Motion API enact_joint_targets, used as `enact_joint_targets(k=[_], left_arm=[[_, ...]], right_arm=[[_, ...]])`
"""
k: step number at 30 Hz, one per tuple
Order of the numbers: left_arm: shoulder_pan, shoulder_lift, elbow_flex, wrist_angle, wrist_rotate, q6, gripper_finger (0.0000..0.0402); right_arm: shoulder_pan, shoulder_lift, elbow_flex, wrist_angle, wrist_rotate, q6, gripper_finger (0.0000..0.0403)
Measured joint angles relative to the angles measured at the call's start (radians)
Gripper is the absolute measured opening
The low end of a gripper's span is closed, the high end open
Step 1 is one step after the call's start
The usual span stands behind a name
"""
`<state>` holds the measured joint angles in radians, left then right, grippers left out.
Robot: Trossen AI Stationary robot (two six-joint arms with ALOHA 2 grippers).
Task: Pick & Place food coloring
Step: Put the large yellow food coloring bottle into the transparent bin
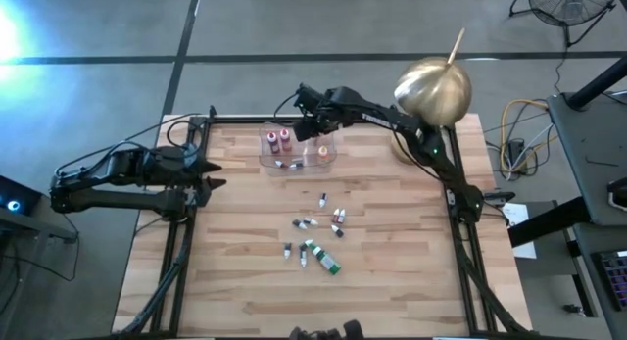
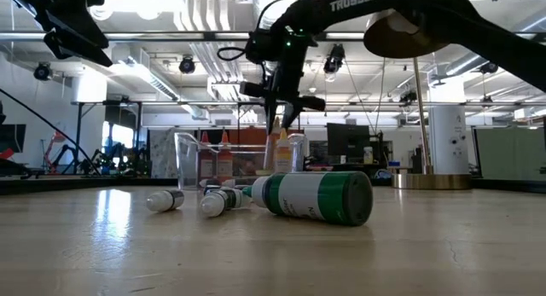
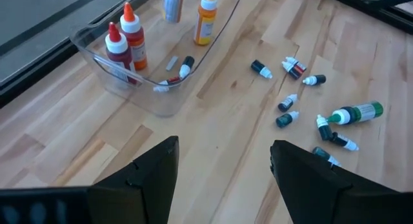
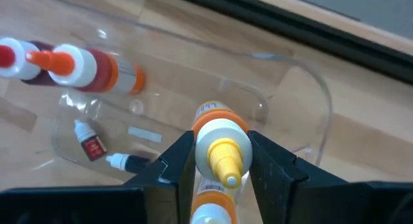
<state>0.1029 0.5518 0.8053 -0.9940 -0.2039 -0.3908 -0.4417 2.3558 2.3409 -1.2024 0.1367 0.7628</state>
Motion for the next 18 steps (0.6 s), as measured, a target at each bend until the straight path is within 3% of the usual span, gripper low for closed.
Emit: enact_joint_targets(k=[7, 18], left_arm=[[0.0, 0.0, -0.025, -0.001, 0.0, 0.001, 0.0218], [0.0, 0.0, -0.026, 0.0, -0.006, 0.021, 0.0218]], right_arm=[[0.001, 0.029, 0.0, -0.042, -0.034, 0.005, 0.0113], [0.001, 0.03, 0.008, -0.052, -0.002, -0.003, 0.0158]])
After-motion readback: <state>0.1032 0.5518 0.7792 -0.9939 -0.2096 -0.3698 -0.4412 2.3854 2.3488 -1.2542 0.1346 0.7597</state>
